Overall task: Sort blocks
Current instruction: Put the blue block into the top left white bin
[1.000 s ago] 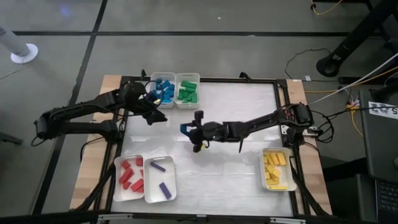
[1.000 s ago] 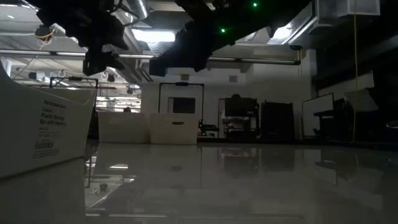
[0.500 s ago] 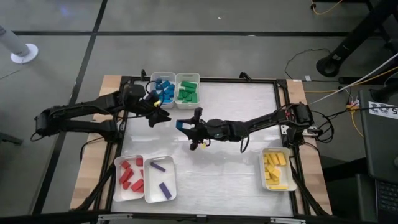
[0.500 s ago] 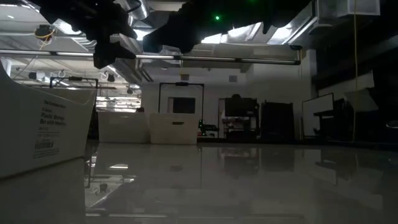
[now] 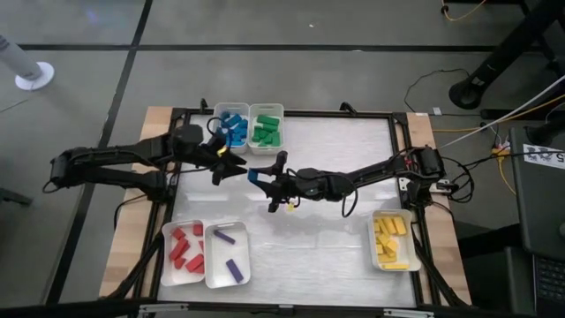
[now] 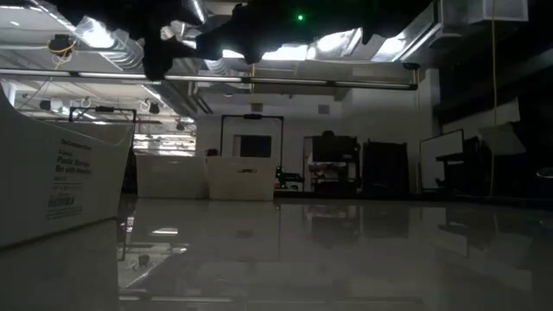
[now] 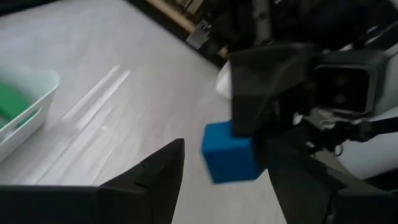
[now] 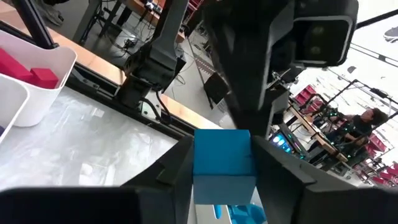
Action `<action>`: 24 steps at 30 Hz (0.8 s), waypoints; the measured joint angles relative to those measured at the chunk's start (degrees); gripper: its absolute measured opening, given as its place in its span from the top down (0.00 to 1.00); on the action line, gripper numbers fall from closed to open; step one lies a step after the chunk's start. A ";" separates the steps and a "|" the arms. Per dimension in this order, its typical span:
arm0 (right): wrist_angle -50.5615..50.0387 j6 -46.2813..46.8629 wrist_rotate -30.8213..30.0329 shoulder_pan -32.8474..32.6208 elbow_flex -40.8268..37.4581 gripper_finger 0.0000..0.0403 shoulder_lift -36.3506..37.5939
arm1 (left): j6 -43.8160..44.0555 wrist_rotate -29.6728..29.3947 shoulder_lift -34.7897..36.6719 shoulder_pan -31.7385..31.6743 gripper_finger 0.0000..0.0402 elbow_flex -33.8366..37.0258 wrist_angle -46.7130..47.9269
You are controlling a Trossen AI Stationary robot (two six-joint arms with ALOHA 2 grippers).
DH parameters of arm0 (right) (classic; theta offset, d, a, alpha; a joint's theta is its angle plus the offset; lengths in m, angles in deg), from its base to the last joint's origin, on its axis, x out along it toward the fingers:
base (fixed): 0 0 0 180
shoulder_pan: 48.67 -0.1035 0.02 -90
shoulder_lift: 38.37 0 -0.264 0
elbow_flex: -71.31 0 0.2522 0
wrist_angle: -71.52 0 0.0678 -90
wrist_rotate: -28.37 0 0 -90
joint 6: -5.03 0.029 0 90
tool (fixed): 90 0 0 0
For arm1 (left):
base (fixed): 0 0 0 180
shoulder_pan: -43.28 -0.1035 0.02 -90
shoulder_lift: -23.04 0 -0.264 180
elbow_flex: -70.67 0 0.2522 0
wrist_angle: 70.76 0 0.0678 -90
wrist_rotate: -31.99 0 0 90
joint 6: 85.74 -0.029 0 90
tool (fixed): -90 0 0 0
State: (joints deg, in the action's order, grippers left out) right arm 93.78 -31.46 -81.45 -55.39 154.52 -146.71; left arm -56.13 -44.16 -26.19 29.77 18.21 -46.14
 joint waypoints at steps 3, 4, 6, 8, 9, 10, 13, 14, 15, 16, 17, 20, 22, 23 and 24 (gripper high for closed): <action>0.10 0.00 0.04 0.00 0.00 0.62 0.00 | -0.01 0.00 0.00 0.82 0.47 0.00 -2.31; 0.19 -0.01 0.07 0.00 0.00 0.62 0.00 | 0.00 -0.05 0.00 0.99 0.47 0.00 -2.50; 0.52 -0.01 0.10 0.00 0.00 0.62 0.00 | 0.00 -0.35 0.00 1.41 0.47 0.00 -2.46; 0.56 -0.02 0.11 0.00 0.00 0.64 0.00 | 0.00 -0.98 0.00 1.77 0.47 0.00 -2.45; 0.56 -0.02 0.11 0.00 0.00 0.65 0.00 | 0.00 -1.09 0.00 1.92 0.47 0.00 -2.46; 0.65 -0.02 0.13 0.00 0.00 0.66 0.00 | 0.00 -1.16 0.00 1.96 0.47 0.00 -2.46; 0.83 -0.02 0.13 0.00 0.00 0.67 0.00 | 0.00 -1.14 0.00 1.96 0.47 0.00 -2.45; 0.83 -0.04 0.15 -0.04 0.00 0.67 0.00 | 0.00 -1.15 0.00 1.96 0.47 0.00 -2.44; 0.83 -0.04 0.15 -0.07 0.00 0.66 0.00 | 0.00 -1.15 0.00 1.96 0.47 0.00 -2.44; 0.84 -0.04 0.15 -0.07 0.00 0.65 0.00 | 0.00 -1.14 0.00 1.96 0.47 0.00 -2.45; 0.84 -0.04 0.15 -0.07 0.00 0.64 0.00 | 0.05 -1.14 0.00 1.96 0.47 0.00 -2.45; 1.20 -0.04 0.17 -0.07 0.00 0.63 0.00 | 1.50 -1.14 0.00 1.96 0.47 0.00 -2.44; 1.87 -0.04 0.18 -0.07 0.00 0.64 0.00 | 2.79 -1.14 0.00 2.13 0.47 0.00 -2.43; 2.16 -0.04 0.22 -0.07 0.00 0.65 0.00 | 3.06 -1.15 0.00 2.31 0.47 0.00 -2.36; 2.28 -0.04 0.37 -0.07 0.00 0.66 0.00 | 3.12 -1.18 0.00 2.51 0.47 0.00 -2.32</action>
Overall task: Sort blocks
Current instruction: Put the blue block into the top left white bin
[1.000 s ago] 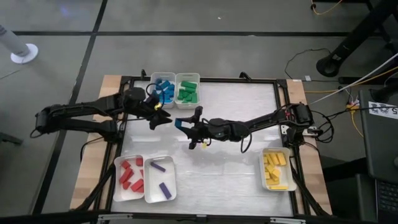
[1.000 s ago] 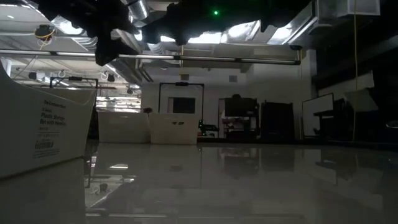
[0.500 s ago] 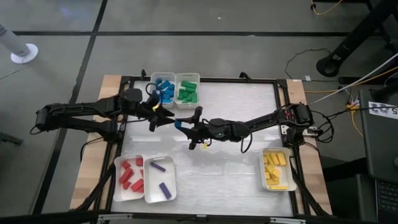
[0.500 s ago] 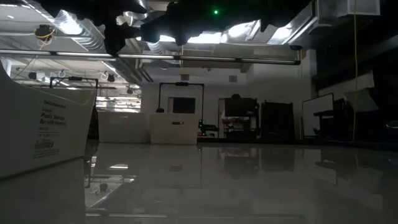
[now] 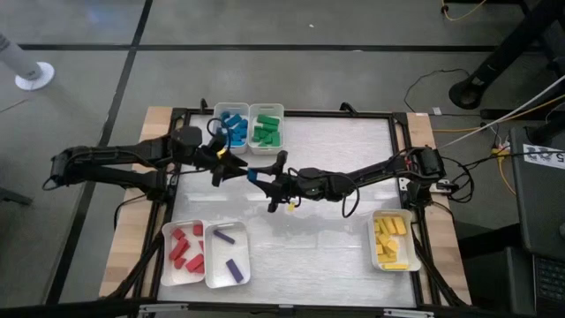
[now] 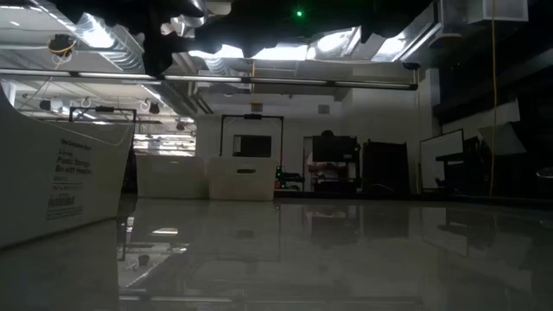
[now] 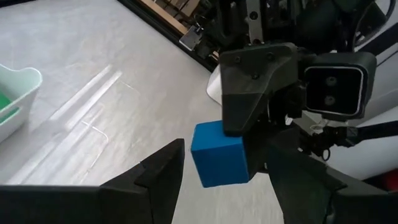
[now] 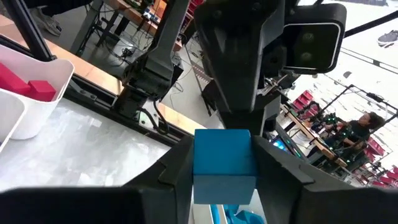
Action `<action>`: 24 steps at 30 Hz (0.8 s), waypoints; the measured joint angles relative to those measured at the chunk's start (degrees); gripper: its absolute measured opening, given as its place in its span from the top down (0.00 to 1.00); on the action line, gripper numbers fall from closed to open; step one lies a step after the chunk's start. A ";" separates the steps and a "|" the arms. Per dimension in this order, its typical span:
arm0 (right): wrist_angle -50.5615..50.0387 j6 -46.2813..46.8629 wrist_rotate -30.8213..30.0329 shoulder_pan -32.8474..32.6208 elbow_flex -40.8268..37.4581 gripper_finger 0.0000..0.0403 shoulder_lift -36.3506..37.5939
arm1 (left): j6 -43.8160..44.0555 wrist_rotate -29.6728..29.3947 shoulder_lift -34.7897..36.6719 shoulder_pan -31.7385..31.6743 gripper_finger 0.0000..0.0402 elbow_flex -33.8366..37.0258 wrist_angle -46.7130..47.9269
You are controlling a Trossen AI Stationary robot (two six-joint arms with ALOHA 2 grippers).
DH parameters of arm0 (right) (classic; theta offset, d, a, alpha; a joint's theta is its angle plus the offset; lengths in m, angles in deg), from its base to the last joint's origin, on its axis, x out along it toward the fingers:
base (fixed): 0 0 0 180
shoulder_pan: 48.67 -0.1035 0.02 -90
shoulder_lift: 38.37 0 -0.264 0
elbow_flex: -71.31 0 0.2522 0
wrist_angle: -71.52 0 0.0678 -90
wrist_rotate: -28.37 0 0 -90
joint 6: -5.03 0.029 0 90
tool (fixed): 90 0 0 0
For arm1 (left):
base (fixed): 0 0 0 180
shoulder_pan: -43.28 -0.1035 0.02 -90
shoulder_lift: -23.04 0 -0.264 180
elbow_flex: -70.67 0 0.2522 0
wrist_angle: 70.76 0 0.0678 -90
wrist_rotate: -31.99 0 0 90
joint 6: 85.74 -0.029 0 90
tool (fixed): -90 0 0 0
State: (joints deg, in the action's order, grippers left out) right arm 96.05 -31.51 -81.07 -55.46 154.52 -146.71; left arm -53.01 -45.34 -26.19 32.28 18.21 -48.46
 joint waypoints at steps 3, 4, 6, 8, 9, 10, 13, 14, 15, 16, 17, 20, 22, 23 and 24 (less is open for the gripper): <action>0.40 -0.01 1.22 0.00 0.00 0.67 0.00 | -0.05 0.04 -0.18 0.88 0.47 0.00 -0.17; 0.57 -0.02 1.45 0.00 0.00 0.67 0.00 | -0.06 0.03 -0.36 1.22 0.47 0.00 -0.44; 0.95 -0.02 1.60 0.00 0.00 0.65 0.00 | -0.07 0.03 -0.96 1.84 0.47 0.00 -0.57; 1.33 -0.02 1.60 0.00 0.00 0.64 0.00 | -0.07 0.03 -1.92 2.50 0.47 0.00 -0.60; 1.64 -0.02 1.62 0.00 0.00 0.64 0.00 | -0.08 0.03 -2.53 2.82 0.47 0.00 -0.60; 1.74 -0.02 1.76 0.00 0.00 0.64 0.00 | 0.00 0.05 -3.11 3.11 0.47 0.00 -0.83; 1.73 -0.07 2.70 0.00 0.00 0.65 0.00 | -0.07 0.08 -4.92 3.64 0.47 -0.02 -2.54; 1.75 -0.09 2.82 -0.02 0.00 0.65 0.00 | -0.07 0.09 -5.61 3.82 0.47 -0.02 -3.31; 1.76 -0.09 2.96 -0.02 0.00 0.66 0.00 | -0.11 0.07 -6.09 3.89 0.47 -0.02 -4.15; 1.77 -0.09 2.99 -0.02 0.00 0.66 0.00 | -0.10 0.05 -6.52 3.89 0.47 -0.02 -4.99; 1.88 -0.07 2.99 -0.02 0.00 0.66 0.00 | -0.10 0.05 -7.00 3.89 0.47 -0.02 -5.95; 2.08 -0.07 2.97 0.00 0.00 0.65 0.00 | -0.11 0.03 -7.66 3.89 0.47 -0.02 -7.35; 2.04 -0.07 2.97 0.00 0.00 0.65 0.00 | -0.12 0.03 -7.69 3.89 0.49 -0.02 -7.40; 2.04 -0.07 2.97 0.00 0.00 0.64 0.00 | -0.12 0.03 -7.68 3.89 0.50 -0.02 -7.42; 2.04 -0.04 2.95 0.00 0.00 0.65 0.00 | -0.11 0.05 -7.67 3.89 0.53 -0.02 -7.43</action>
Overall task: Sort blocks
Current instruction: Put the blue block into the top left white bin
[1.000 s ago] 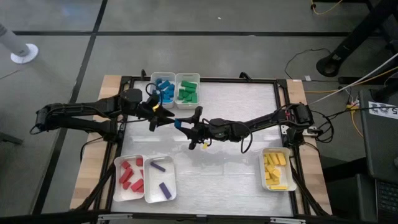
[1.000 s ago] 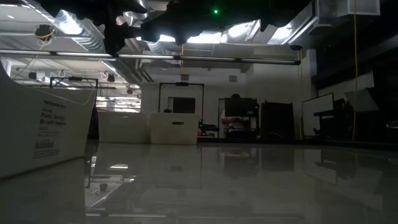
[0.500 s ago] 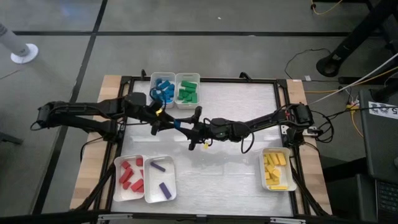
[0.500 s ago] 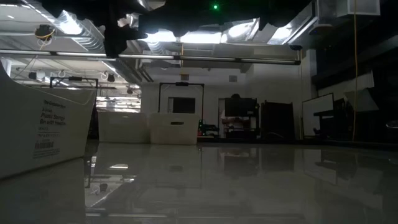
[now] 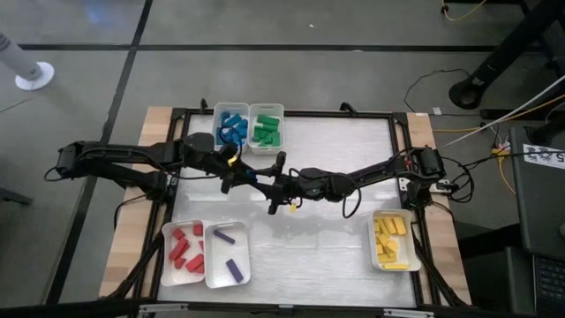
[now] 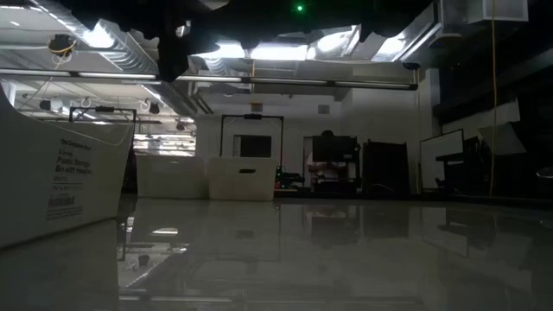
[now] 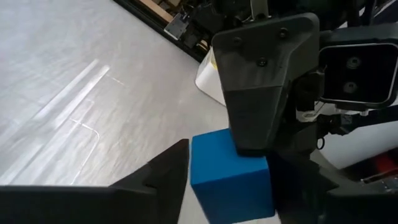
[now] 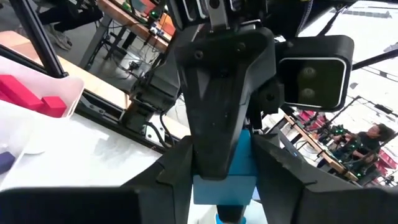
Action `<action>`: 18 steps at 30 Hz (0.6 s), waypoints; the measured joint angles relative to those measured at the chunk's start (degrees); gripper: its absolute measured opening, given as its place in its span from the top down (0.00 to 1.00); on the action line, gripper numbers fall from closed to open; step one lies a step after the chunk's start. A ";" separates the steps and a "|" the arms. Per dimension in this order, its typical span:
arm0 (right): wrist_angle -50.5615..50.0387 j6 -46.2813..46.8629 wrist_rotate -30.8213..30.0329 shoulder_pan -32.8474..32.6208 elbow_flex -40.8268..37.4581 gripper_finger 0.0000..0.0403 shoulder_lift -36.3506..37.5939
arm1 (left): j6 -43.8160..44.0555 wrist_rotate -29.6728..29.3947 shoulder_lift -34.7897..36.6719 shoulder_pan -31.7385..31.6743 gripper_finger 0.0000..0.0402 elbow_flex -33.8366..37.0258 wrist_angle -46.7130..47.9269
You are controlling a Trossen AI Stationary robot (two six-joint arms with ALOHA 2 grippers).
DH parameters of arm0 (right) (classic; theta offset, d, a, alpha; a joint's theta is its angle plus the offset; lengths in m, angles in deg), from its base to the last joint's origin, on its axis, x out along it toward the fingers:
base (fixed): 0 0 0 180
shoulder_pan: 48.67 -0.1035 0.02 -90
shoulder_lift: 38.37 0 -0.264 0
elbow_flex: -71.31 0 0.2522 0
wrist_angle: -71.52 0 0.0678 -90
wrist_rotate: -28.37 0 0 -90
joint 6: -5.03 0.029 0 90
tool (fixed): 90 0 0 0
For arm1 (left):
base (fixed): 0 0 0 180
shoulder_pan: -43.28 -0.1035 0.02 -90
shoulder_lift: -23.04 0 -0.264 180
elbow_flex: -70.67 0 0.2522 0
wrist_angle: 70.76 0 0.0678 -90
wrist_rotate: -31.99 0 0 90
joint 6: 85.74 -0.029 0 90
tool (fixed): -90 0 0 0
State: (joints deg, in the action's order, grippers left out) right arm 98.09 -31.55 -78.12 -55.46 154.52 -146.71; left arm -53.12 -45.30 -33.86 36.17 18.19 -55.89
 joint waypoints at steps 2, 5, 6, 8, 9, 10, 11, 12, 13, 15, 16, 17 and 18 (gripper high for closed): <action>-0.08 -0.04 -0.08 0.02 0.00 0.65 0.00 | 0.05 -0.02 0.00 0.00 0.59 0.00 -0.05; -0.23 -0.79 -0.32 0.05 0.00 0.64 0.00 | 0.75 0.01 0.00 -0.03 0.69 0.00 0.01; -0.26 -0.71 -0.38 0.07 0.00 0.63 0.00 | 0.83 -0.02 0.00 -0.07 0.71 0.00 0.08; -0.21 0.16 -0.39 0.04 0.00 0.61 0.00 | 0.83 -0.04 0.00 -0.07 0.71 0.00 0.06; -0.20 0.60 -0.39 0.02 0.00 0.60 0.02 | 0.87 -0.02 0.00 -0.06 0.71 0.00 0.06; -0.20 1.33 -0.39 0.02 0.00 0.59 0.02 | 1.08 -0.01 0.00 -0.09 0.71 0.00 0.06; -0.20 2.22 -0.39 0.02 0.00 0.58 0.02 | 1.32 0.01 0.00 -0.14 0.71 0.00 0.07; -0.22 3.40 -0.42 0.04 0.00 0.57 0.02 | 1.50 0.00 0.00 -0.17 0.71 0.00 0.23; -0.24 4.35 -0.44 0.07 0.00 0.56 0.02 | 1.54 0.00 0.02 -0.21 0.71 0.00 0.60; -0.28 5.26 -0.45 0.07 0.00 0.54 0.02 | 1.48 -0.02 0.15 -0.22 0.71 0.00 1.91; -0.31 5.32 -0.46 0.07 0.00 0.53 0.02 | 1.46 0.01 0.15 -0.22 0.71 0.00 2.20; -0.31 5.28 -0.46 0.07 0.00 0.52 0.02 | 1.46 0.00 0.15 -0.22 0.71 0.00 2.45; -0.29 5.25 -0.46 0.07 0.00 0.51 0.02 | 1.46 0.00 0.15 -0.28 0.71 0.00 2.85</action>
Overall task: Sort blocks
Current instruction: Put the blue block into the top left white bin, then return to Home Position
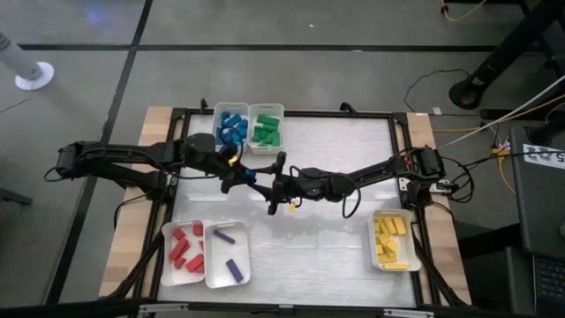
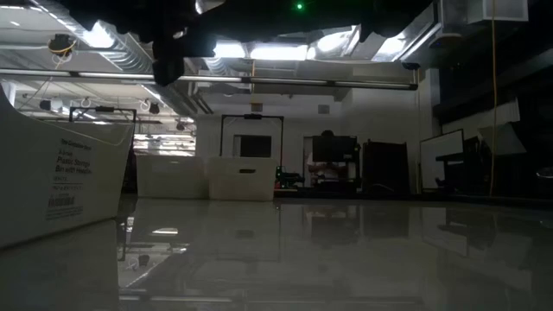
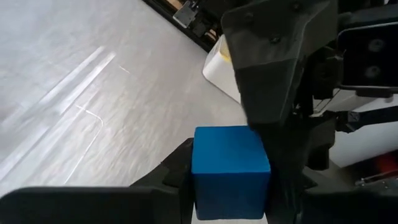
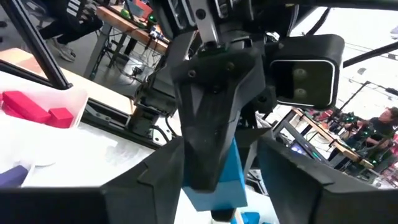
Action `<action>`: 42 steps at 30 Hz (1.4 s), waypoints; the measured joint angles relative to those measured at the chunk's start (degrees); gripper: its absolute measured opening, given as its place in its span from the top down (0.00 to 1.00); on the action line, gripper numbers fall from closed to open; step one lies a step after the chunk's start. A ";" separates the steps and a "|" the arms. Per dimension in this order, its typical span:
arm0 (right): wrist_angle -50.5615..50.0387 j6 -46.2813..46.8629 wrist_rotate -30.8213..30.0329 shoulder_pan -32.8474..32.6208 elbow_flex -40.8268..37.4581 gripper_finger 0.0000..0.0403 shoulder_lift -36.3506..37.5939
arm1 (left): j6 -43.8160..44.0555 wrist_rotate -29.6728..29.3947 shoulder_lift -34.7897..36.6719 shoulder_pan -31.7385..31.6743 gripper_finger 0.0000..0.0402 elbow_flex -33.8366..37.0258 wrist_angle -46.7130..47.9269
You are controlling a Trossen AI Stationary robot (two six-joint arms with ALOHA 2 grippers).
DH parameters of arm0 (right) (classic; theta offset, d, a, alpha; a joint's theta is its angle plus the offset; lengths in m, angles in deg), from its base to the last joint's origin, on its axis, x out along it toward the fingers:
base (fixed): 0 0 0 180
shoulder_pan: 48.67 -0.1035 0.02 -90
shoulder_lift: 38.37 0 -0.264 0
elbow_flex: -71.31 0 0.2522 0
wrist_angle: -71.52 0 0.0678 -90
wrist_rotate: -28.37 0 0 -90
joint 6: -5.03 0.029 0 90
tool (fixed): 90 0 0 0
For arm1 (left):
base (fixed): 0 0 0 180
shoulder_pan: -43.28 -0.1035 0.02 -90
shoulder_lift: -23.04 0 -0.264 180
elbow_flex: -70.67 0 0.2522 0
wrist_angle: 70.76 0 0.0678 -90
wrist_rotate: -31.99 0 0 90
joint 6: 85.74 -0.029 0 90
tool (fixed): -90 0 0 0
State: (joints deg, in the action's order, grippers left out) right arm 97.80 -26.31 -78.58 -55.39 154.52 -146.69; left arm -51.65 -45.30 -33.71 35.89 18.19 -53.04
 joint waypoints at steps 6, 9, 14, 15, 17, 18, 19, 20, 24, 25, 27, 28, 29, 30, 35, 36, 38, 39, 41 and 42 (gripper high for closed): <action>-0.22 -0.41 -7.88 -1.20 0.00 0.44 0.75 | 0.10 -0.90 0.00 -2.36 0.71 0.00 0.55; -0.26 -0.93 -22.71 -3.25 0.00 0.43 2.71 | -0.33 -3.13 0.07 -5.10 0.71 0.00 3.46; -4.67 -13.35 -50.96 -7.14 0.09 0.43 5.97 | -6.74 -10.74 0.24 -12.43 0.71 0.00 7.68; -4.77 -16.02 -54.91 -7.92 0.09 0.43 6.52 | -8.54 -12.50 0.24 -14.27 0.71 0.00 8.06; -5.20 -20.26 -60.68 -9.43 0.09 0.43 7.54 | -12.40 -15.65 0.24 -18.06 0.71 0.02 8.13; -5.34 -21.74 -62.50 -10.10 0.09 0.43 7.93 | -14.25 -17.14 0.24 -19.92 0.71 0.00 8.10; -5.60 -22.86 -63.53 -10.73 0.09 0.43 8.16 | -16.24 -18.46 0.24 -21.61 0.70 0.02 8.10; -5.86 -23.22 -63.63 -11.26 0.09 0.43 8.35 | -18.04 -19.62 0.24 -23.19 0.69 0.02 8.14; -6.03 -23.80 -63.53 -13.00 0.07 0.43 8.56 | -20.98 -22.14 0.11 -27.36 0.60 0.02 8.47; -6.04 -24.28 -63.55 -13.32 0.07 0.43 8.57 | -20.69 -22.23 -0.02 -27.88 0.58 0.01 8.61; -7.01 -24.46 -63.54 -13.67 0.07 0.43 8.57 | -19.58 -22.34 -0.15 -28.68 0.54 0.02 9.39; -7.62 -24.48 -63.53 -13.69 0.07 0.43 8.57 | -19.30 -22.34 -0.26 -28.92 0.52 0.02 9.25; -8.09 -24.47 -63.54 -13.72 0.07 0.43 8.57 | -19.16 -22.34 -0.28 -29.05 0.51 0.02 9.21; -8.30 -24.48 -63.56 -13.69 0.04 0.43 8.57 | -19.06 -22.33 -0.28 -29.14 0.49 0.02 9.28; -8.64 -24.91 -63.51 -13.53 0.04 0.43 8.66 | -19.12 -21.53 1.46 -29.14 0.46 -0.25 10.82; -9.32 -25.44 -63.35 -13.53 -0.01 0.43 9.09 | -19.72 -21.03 2.35 -29.14 0.46 -0.84 12.47; -10.86 -25.59 -63.02 -13.53 -0.04 0.43 10.61 | -22.07 -20.41 4.74 -29.14 0.47 -2.25 16.28; -12.31 -25.60 -63.05 -13.53 -0.04 0.43 11.80 | -23.57 -20.37 6.42 -29.14 0.47 -2.87 18.48; -14.51 -25.58 -63.04 -13.53 -0.02 0.43 14.12 | -26.31 -20.35 10.32 -28.97 0.48 -3.94 21.51; -15.80 -25.59 -63.05 -13.53 -0.02 0.43 15.58 | -27.40 -20.34 12.59 -28.84 0.48 -4.09 22.78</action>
State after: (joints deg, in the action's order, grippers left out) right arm 82.00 -51.90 -141.64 -68.92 154.50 -131.11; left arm -79.06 -65.63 -21.11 7.05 14.10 -30.26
